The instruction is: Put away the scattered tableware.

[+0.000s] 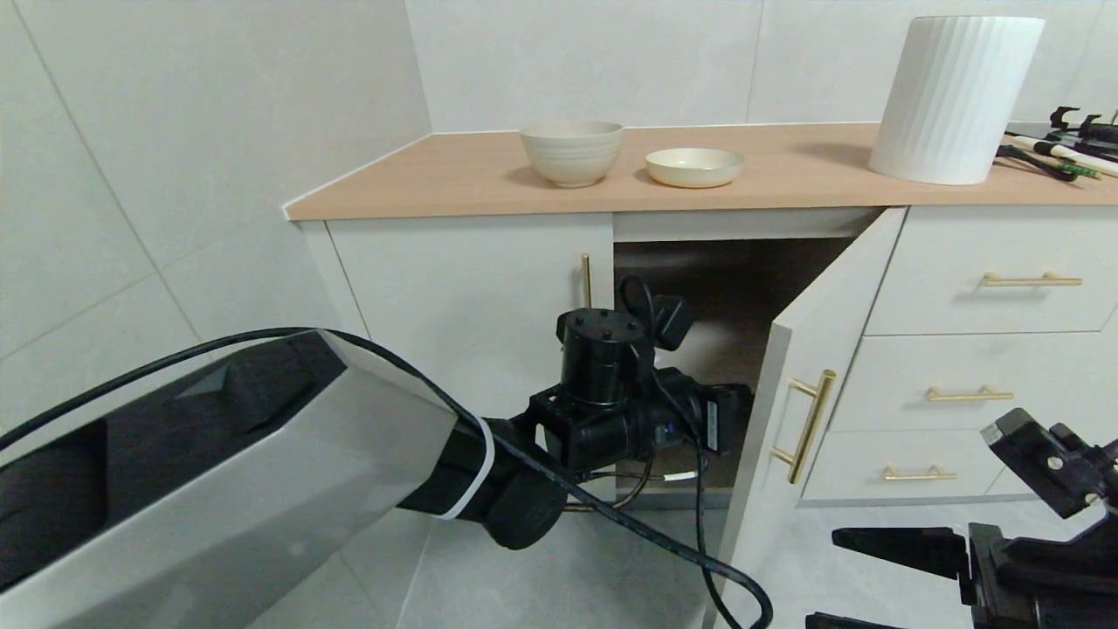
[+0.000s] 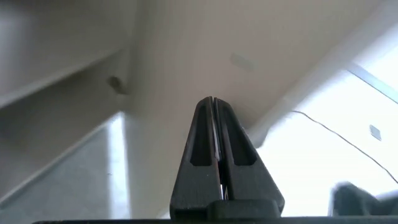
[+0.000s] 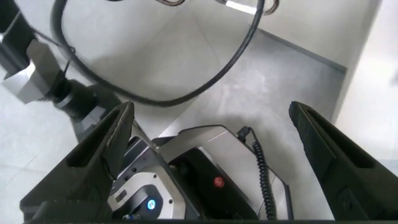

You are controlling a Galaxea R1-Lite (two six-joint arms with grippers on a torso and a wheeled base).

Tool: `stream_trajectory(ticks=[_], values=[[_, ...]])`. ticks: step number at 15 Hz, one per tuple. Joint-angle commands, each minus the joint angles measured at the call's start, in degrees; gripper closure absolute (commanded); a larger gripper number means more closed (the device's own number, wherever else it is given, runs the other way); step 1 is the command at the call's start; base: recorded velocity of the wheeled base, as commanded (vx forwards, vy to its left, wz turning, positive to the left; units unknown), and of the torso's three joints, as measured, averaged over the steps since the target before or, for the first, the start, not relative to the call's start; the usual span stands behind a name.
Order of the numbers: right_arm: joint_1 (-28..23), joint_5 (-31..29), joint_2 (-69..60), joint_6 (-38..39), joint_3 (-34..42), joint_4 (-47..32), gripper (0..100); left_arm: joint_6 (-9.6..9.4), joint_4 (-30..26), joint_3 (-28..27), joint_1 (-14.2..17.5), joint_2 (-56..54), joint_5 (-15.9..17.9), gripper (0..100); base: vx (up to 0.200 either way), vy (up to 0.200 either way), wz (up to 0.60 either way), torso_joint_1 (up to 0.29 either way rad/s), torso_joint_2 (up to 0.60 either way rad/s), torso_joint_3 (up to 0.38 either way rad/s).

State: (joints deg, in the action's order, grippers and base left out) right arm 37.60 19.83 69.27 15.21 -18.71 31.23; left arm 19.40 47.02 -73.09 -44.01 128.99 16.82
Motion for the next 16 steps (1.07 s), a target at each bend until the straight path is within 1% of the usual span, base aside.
stream_trajectory(ticks=[1,3,5,6,8,9,10,11,12,13,14,16], values=[[0.0,0.0,-0.4,0.0,0.0,0.1,0,0.03,-1.0,-2.9,-0.1,2.2,-1.1,100,0.000,0.000,0.00,0.000,0.00,0.000],[0.1,0.0,-0.4,0.0,0.0,0.1,0,0.03,-1.7,-4.2,-0.5,3.1,-1.9,100,0.000,0.000,0.00,0.000,0.00,0.000],[0.1,0.0,-0.8,0.0,-0.1,0.1,0,-0.24,-1.8,-6.0,-1.9,4.1,-5.3,100,0.000,0.000,0.00,0.000,0.00,0.000],[0.1,0.0,-1.1,0.0,-0.1,0.1,0,-0.32,-1.8,-6.4,-2.9,4.0,-6.7,100,0.000,0.000,0.00,0.000,0.00,0.000],[0.5,0.1,-2.2,0.0,-0.2,0.1,0,-0.24,-1.6,-6.3,-5.6,2.3,-7.5,100,0.000,0.000,0.00,0.000,0.00,0.000],[1.3,0.1,-3.6,0.0,-0.2,0.0,0,0.12,-1.7,-5.0,-8.4,-0.4,-7.1,100,0.000,0.000,0.00,0.000,0.00,0.000],[2.7,0.2,-5.3,0.0,-0.2,-0.1,0,0.91,-1.7,-2.1,-11.4,-4.2,-5.1,100,0.000,0.000,0.00,0.000,0.00,0.000],[4.1,0.1,-7.2,0.0,-0.4,-1.2,0,3.10,-1.5,1.6,-13.8,-8.1,0.4,100,0.000,0.000,0.00,0.000,0.00,0.000],[5.3,0.2,-9.1,0.1,-0.8,-3.1,0,6.18,-1.5,5.6,-14.8,-11.9,7.2,100,0.000,0.000,0.00,0.000,0.00,0.000],[5.8,0.2,-10.0,0.0,-1.2,-4.3,0,7.24,-1.2,7.3,-14.8,-13.1,10.1,100,0.000,0.000,0.00,0.000,0.00,0.000],[6.3,0.2,-11.3,0.1,-2.5,-7.2,0,8.64,-1.1,8.8,-12.1,-13.5,12.4,100,0.000,0.000,0.00,0.000,0.00,0.000],[6.3,0.2,-11.5,0.0,-2.9,-7.9,0,7.94,-0.3,8.9,-5.7,-11.5,11.3,100,0.000,0.000,0.00,0.000,0.00,0.000]])
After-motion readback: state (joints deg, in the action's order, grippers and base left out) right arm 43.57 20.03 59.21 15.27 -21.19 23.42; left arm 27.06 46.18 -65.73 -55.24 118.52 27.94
